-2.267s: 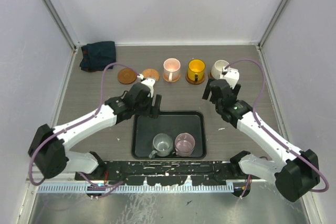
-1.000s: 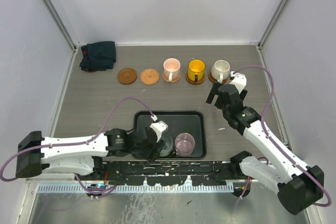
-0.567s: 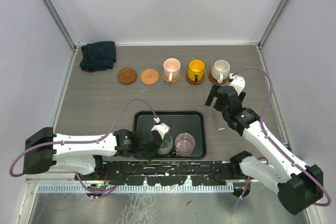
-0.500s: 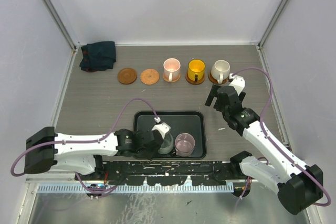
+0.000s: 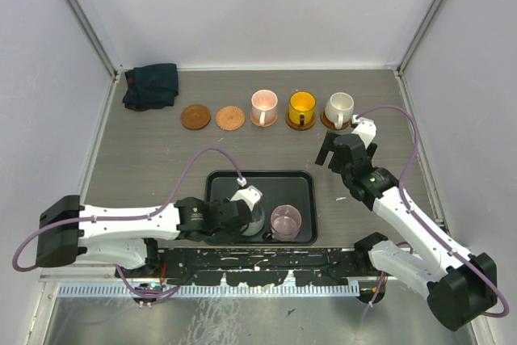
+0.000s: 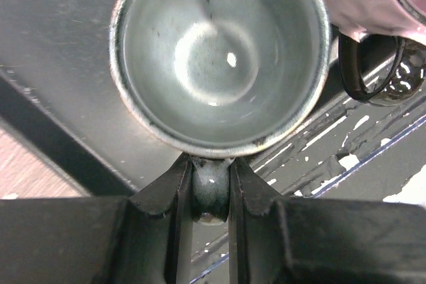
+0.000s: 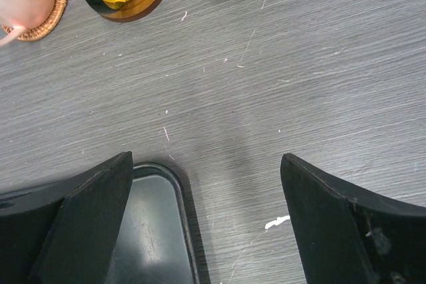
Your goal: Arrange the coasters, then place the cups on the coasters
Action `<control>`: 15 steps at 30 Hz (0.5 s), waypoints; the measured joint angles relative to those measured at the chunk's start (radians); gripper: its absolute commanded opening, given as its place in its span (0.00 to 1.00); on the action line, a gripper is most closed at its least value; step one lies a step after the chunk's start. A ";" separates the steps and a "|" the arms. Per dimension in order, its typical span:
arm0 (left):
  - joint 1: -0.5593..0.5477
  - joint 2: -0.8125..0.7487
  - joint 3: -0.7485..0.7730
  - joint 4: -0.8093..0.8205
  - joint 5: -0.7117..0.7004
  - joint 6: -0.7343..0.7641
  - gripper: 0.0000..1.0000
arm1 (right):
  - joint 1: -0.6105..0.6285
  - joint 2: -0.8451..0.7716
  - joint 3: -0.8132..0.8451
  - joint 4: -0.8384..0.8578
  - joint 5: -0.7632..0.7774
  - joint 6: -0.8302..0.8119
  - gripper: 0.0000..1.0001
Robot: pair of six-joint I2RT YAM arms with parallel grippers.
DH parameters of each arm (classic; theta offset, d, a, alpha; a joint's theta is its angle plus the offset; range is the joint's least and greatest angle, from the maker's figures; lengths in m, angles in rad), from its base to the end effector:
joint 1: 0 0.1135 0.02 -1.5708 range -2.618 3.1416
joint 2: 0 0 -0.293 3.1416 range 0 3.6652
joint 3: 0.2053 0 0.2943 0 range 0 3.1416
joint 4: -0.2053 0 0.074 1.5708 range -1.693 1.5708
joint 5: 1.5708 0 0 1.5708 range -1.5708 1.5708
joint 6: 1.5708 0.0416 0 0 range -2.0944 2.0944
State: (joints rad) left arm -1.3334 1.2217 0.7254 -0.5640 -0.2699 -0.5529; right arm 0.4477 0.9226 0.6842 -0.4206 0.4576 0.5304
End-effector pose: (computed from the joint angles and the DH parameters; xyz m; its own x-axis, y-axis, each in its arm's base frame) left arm 0.0713 -0.2476 0.2048 -0.6505 0.5362 -0.5380 0.6634 0.7460 -0.0586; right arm 0.2110 0.0809 0.2692 -0.5133 0.2570 -0.8188 0.2158 0.9621 0.1666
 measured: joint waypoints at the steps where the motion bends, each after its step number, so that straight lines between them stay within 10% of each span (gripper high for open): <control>1: 0.000 -0.013 0.010 -0.022 -0.019 0.003 0.00 | 0.000 0.000 0.000 0.000 0.000 0.000 0.96; 15: 0.078 -0.107 0.140 -0.059 -0.305 0.105 0.00 | 0.000 0.000 -0.015 0.024 -0.007 -0.001 0.96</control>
State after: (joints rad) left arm -1.2556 1.1145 0.8658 -0.6231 -0.5751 -0.4484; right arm 0.4477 0.9230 0.6693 -0.3965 0.4503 0.5293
